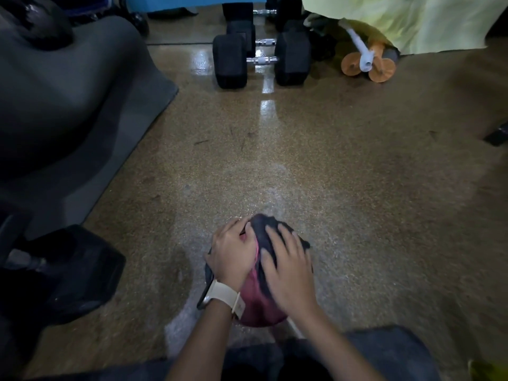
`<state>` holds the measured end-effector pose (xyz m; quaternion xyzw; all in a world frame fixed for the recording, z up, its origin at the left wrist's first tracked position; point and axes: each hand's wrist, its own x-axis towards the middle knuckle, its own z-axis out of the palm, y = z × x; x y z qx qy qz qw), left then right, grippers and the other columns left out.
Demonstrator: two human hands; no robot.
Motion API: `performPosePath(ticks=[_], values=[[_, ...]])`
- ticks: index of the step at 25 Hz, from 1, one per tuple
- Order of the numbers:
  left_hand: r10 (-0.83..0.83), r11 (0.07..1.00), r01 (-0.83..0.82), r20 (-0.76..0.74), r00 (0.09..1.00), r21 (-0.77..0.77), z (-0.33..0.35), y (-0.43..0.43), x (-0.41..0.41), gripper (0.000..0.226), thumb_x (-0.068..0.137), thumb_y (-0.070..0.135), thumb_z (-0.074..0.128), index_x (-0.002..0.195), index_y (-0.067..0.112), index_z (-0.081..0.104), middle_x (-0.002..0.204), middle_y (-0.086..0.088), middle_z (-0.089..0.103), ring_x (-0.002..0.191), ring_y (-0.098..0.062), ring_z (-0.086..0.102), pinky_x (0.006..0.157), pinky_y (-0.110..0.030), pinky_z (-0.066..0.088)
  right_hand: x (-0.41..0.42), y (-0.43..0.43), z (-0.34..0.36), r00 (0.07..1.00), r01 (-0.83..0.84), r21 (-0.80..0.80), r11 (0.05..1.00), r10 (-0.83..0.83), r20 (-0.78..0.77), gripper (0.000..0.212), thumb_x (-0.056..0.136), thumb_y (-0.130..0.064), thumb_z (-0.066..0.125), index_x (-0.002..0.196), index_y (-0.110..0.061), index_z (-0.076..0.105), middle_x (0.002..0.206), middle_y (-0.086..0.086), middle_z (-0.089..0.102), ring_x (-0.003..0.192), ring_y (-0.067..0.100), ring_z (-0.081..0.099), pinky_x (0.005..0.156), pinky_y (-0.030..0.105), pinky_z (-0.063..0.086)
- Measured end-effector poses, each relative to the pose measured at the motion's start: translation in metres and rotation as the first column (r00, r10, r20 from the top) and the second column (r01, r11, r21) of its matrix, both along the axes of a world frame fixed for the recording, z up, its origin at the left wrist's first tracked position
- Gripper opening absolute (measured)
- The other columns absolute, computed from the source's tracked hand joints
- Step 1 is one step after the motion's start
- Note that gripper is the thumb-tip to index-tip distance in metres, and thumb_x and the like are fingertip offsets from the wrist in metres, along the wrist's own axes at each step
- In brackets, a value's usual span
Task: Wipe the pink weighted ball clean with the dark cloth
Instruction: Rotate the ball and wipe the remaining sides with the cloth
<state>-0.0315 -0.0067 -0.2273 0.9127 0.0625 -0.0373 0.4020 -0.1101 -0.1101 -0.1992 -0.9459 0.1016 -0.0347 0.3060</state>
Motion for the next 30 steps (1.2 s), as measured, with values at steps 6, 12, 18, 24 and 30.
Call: performPosePath(ticks=[6, 12, 18, 24, 30], values=[[0.086, 0.996, -0.085, -0.007, 0.996, 0.014, 0.006, -0.008, -0.005, 0.06, 0.082, 0.058, 0.024, 0.114, 0.039, 0.072, 0.126, 0.009, 0.071, 0.123, -0.025, 0.062, 0.101, -0.061, 0.048, -0.005, 0.006, -0.001, 0.997, 0.056, 0.124, 0.991, -0.062, 0.047, 0.055, 0.093, -0.052, 0.019, 0.142, -0.038, 0.041, 0.153, -0.016, 0.034, 0.146, 0.011, 0.021, 0.117, 0.037, 0.018], [0.095, 0.995, -0.094, -0.042, 0.995, 0.025, 0.013, -0.004, -0.011, 0.056, 0.082, 0.059, 0.028, 0.119, 0.045, 0.069, 0.137, 0.016, 0.064, 0.129, -0.024, 0.058, 0.105, -0.058, 0.047, 0.041, -0.02, -0.001, 0.993, 0.073, 0.181, 0.981, -0.055, -0.103, 0.046, 0.093, -0.043, 0.029, 0.126, -0.028, 0.057, 0.133, -0.004, 0.057, 0.128, 0.02, 0.048, 0.095, 0.034, 0.038], [0.168, 0.985, -0.17, -0.093, 0.981, -0.012, 0.017, -0.004, 0.0, 0.057, 0.082, 0.056, 0.028, 0.117, 0.044, 0.071, 0.128, 0.008, 0.071, 0.12, -0.028, 0.064, 0.103, -0.055, 0.049, -0.036, 0.021, -0.011, 0.996, 0.003, 0.098, 0.995, -0.013, 0.094, 0.051, 0.099, -0.051, 0.016, 0.147, -0.041, 0.029, 0.157, -0.017, 0.023, 0.148, 0.011, 0.008, 0.118, 0.038, 0.008], [0.118, 0.992, -0.115, -0.057, 0.991, 0.05, 0.016, 0.001, -0.029, 0.081, 0.081, 0.064, 0.01, 0.144, 0.035, 0.054, 0.155, 0.002, 0.051, 0.145, -0.026, 0.043, 0.118, -0.053, 0.034, -0.002, -0.013, -0.02, 0.991, 0.076, 0.279, 0.957, -0.102, 0.082, 0.045, 0.098, -0.043, 0.026, 0.137, -0.031, 0.046, 0.143, -0.005, 0.047, 0.137, 0.018, 0.036, 0.114, 0.041, 0.026], [-0.024, 0.999, 0.021, -0.129, 0.991, -0.027, 0.02, 0.014, -0.04, 0.078, 0.08, 0.067, 0.031, 0.15, 0.035, 0.047, 0.159, -0.005, 0.044, 0.148, -0.029, 0.037, 0.123, -0.045, 0.029, 0.006, -0.001, -0.003, 0.996, 0.08, 0.077, 0.994, -0.082, 0.032, 0.051, 0.095, -0.042, 0.025, 0.138, -0.027, 0.047, 0.144, -0.002, 0.049, 0.135, 0.024, 0.039, 0.108, 0.044, 0.031]])
